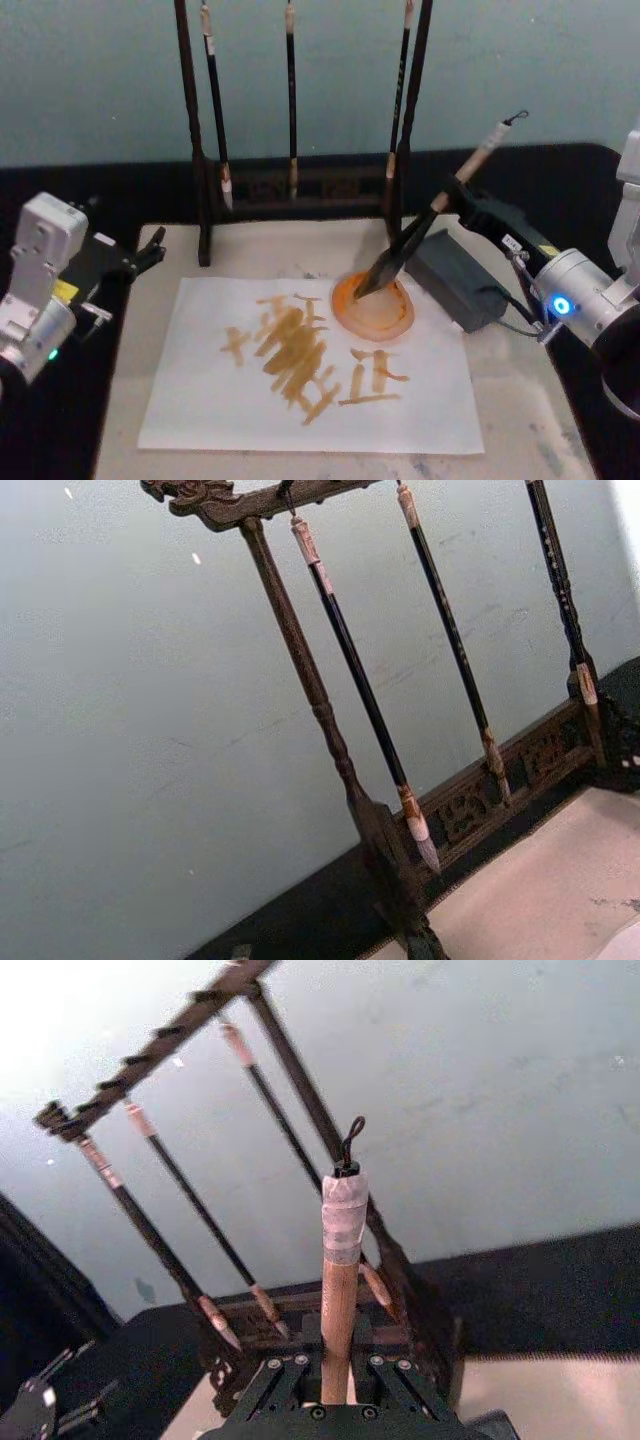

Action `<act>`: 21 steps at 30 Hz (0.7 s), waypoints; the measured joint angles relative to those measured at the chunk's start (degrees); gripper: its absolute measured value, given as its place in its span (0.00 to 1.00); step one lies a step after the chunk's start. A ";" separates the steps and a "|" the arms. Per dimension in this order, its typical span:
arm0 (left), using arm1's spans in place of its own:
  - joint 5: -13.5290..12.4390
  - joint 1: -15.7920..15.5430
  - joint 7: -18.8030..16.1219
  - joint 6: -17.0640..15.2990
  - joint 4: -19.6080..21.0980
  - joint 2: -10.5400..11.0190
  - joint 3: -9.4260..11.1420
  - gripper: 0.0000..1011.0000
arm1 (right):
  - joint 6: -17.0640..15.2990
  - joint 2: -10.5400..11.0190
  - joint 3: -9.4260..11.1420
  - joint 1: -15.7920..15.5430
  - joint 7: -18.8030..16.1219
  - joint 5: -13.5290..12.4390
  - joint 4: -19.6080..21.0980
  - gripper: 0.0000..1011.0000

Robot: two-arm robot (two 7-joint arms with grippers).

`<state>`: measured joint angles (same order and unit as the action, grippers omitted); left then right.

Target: Pick up the brush from the inkstone, write on the paper, then place the brush back to its original position.

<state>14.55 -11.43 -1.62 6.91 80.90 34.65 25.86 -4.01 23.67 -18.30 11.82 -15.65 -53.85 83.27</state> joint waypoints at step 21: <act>0.00 0.00 0.00 0.00 0.00 0.00 0.00 1.00 | 10.50 7.20 -0.93 -6.53 -5.15 17.10 10.55 0.17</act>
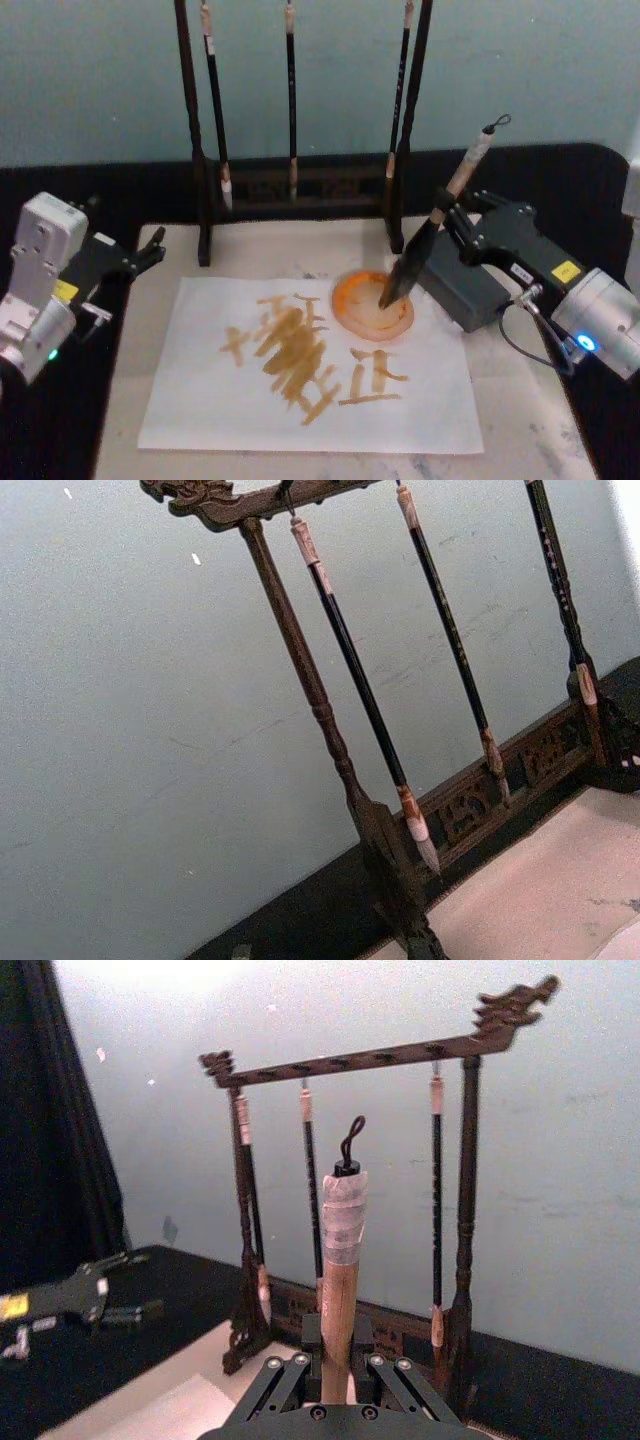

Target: Pick up the brush from the inkstone, write on the paper, then place the brush back to its original position.

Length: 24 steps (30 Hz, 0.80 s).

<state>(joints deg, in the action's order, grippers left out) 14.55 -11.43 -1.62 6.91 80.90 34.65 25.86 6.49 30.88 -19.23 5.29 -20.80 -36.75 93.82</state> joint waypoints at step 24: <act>0.00 0.00 0.00 0.00 0.00 0.00 0.00 1.00 | 1.65 4.13 4.11 -8.55 -3.61 5.22 6.71 0.17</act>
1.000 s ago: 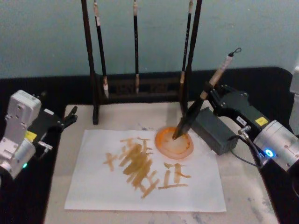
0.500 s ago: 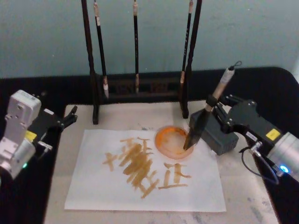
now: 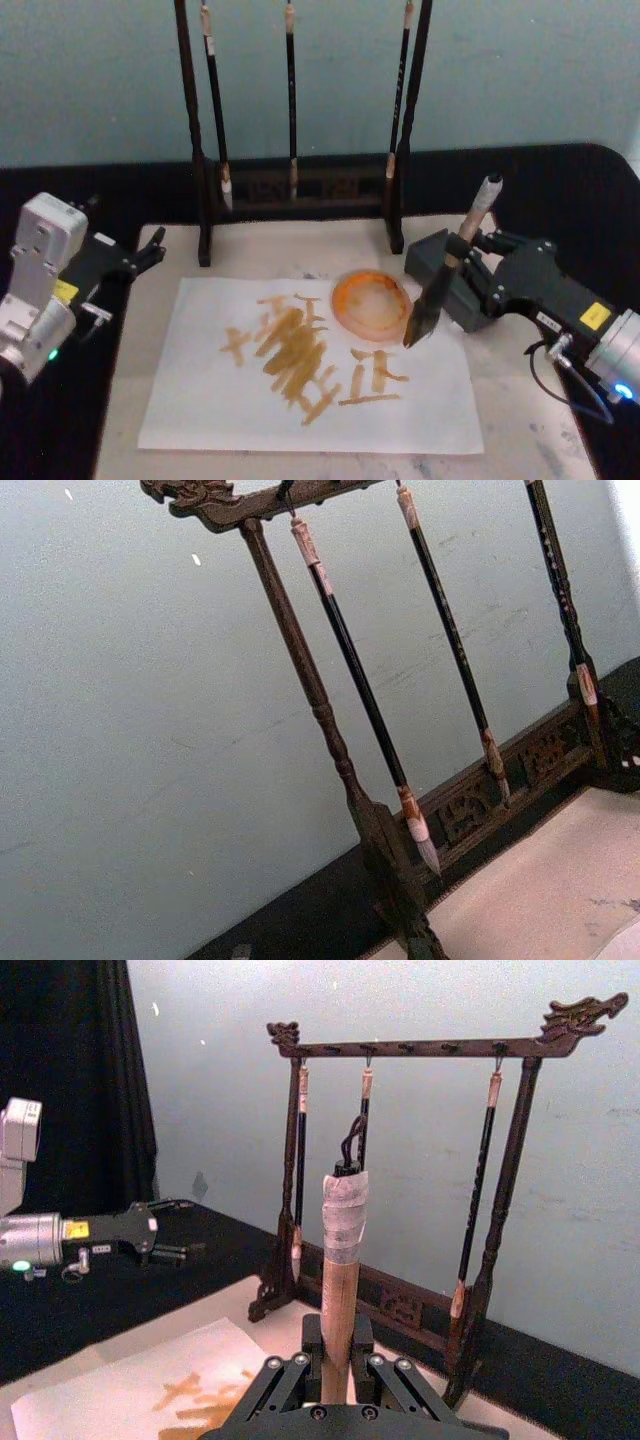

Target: Pick up the brush from the inkstone, write on the paper, then place the brush back to its original position.

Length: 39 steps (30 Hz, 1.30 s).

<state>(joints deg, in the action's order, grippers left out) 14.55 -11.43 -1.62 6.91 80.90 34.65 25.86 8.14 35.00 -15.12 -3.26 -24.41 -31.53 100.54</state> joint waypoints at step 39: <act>0.00 0.00 0.00 0.00 0.00 0.00 0.00 1.00 | -0.96 -4.75 1.55 -0.54 -0.59 8.25 -1.83 0.17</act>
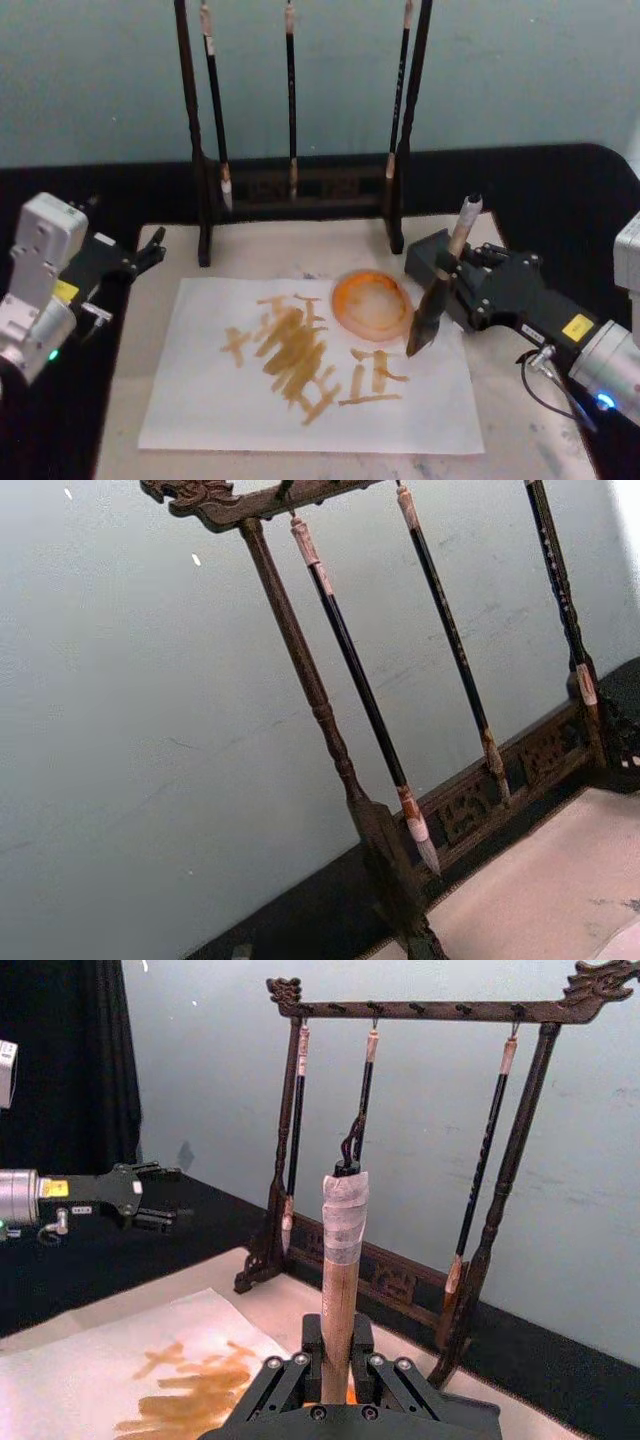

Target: Pick up the brush from the inkstone, write on the paper, then place the brush back to its original position.

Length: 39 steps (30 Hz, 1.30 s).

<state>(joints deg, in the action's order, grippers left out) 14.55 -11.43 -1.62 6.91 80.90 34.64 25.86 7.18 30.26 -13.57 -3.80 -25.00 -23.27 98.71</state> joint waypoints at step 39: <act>0.00 0.00 0.00 0.00 0.00 0.00 0.00 1.00 | -0.15 0.68 4.27 -5.23 1.28 3.13 4.00 0.17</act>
<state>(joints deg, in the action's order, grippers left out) 14.55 -11.43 -1.62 6.91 80.90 34.65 25.86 7.03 30.94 -9.31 -9.03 -23.72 -20.14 102.71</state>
